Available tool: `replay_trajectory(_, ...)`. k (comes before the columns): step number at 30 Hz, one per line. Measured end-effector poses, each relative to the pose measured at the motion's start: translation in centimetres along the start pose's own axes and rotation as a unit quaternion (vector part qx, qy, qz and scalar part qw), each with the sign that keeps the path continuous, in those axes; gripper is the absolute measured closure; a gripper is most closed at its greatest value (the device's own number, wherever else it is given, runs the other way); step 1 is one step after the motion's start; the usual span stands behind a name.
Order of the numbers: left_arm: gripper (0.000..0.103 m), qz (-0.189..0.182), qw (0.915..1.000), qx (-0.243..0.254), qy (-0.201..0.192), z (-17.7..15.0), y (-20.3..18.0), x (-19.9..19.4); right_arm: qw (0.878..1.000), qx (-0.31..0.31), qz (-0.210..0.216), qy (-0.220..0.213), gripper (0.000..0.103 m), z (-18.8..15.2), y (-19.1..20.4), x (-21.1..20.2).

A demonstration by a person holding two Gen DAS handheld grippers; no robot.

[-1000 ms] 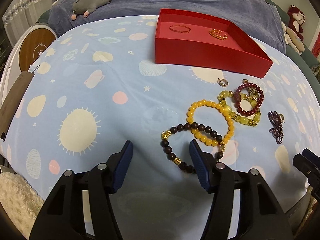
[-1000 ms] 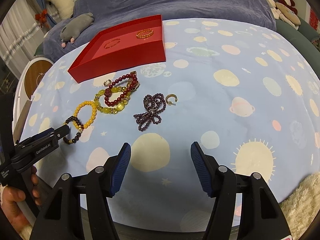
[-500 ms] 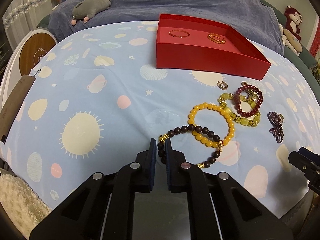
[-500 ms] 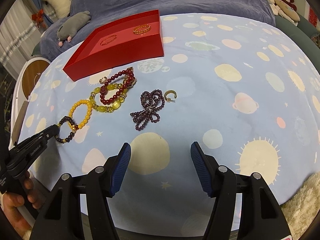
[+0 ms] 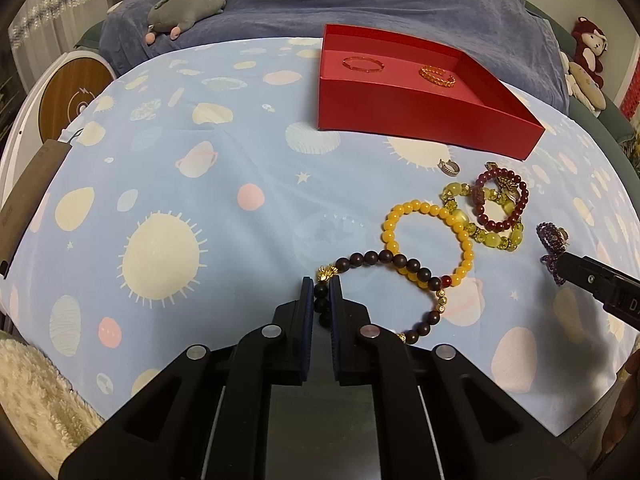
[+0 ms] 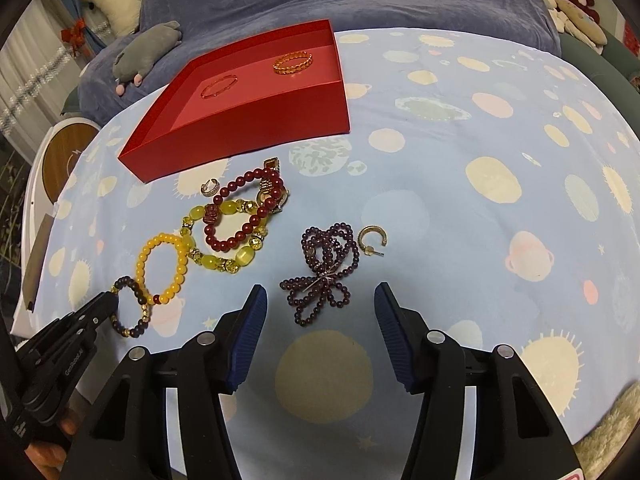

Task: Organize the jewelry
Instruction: 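Grasp the dark bead bracelet with the left tool while the right tool grasps the garnet bow bracelet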

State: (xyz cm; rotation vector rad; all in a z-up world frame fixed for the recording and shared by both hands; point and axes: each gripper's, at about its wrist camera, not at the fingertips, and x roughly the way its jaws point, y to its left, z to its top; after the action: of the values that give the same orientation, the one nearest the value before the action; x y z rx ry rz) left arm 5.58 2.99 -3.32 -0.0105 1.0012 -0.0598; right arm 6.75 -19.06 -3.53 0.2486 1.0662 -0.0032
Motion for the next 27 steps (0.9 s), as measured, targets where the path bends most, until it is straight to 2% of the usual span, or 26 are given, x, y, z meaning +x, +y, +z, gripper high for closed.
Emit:
replay_trajectory(11, 0.095, 0.001, 1.0000, 0.001, 0.001, 0.0, -0.1, 0.0, 1.000, 0.001, -0.007, 0.010, 0.068, 0.7, 0.1, 1.4)
replay_trajectory(20, 0.095, 0.001, 1.0000, 0.001, 0.001, 0.0, -0.1, 0.0, 1.000, 0.011, -0.004, 0.010, 0.086, -0.5, -1.0, 0.5)
replay_trajectory(26, 0.095, 0.003, 1.0000, 0.001, 0.002, 0.0, -0.2, -0.1, 1.000, 0.021, 0.005, 0.003, 0.089, -1.3, -1.7, -0.7)
replay_trajectory(27, 0.095, 0.003, 1.0000, 0.001, 0.002, -0.1, -0.3, -0.1, 1.000, 0.021, 0.007, 0.003, 0.093, -1.5, -1.8, -0.9)
